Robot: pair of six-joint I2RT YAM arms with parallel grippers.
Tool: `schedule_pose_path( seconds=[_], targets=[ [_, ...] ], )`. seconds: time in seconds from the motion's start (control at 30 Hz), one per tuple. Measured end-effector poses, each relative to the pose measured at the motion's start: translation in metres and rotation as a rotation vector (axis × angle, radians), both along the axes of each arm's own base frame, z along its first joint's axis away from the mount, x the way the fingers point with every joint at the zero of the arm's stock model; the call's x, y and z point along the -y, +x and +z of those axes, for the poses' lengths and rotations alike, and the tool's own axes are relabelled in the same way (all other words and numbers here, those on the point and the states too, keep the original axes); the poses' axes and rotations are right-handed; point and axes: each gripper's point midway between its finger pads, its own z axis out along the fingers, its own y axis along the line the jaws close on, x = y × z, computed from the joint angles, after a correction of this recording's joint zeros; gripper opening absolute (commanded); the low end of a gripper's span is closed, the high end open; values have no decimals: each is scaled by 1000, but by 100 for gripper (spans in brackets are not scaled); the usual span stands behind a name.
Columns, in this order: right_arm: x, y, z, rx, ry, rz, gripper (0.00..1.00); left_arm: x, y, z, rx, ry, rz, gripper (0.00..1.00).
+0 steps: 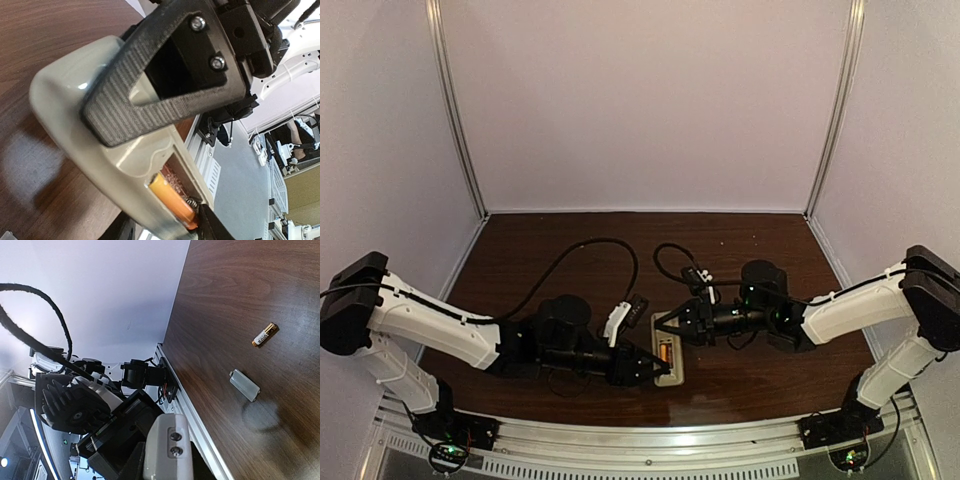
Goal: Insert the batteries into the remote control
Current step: Load the battery into the battery compartment.
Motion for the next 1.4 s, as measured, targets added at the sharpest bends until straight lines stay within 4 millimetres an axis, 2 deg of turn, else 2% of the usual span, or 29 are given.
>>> schedule_pose_path(
  seconds=[0.2, 0.6, 1.0, 1.4],
  targets=[
    [-1, -2, 3, -23, 33, 7, 0, 0, -1, 2, -54, -32, -18, 0],
    [0, -4, 3, -46, 40, 15, 0, 3, -2, 1, -151, -55, -21, 0],
    [-1, -4, 12, -39, 78, 15, 0, 5, -3, 9, -240, -123, -76, 0],
    [-3, -8, 9, -27, 58, 9, 0, 4, -8, 8, -390, -199, -70, 0]
  ],
)
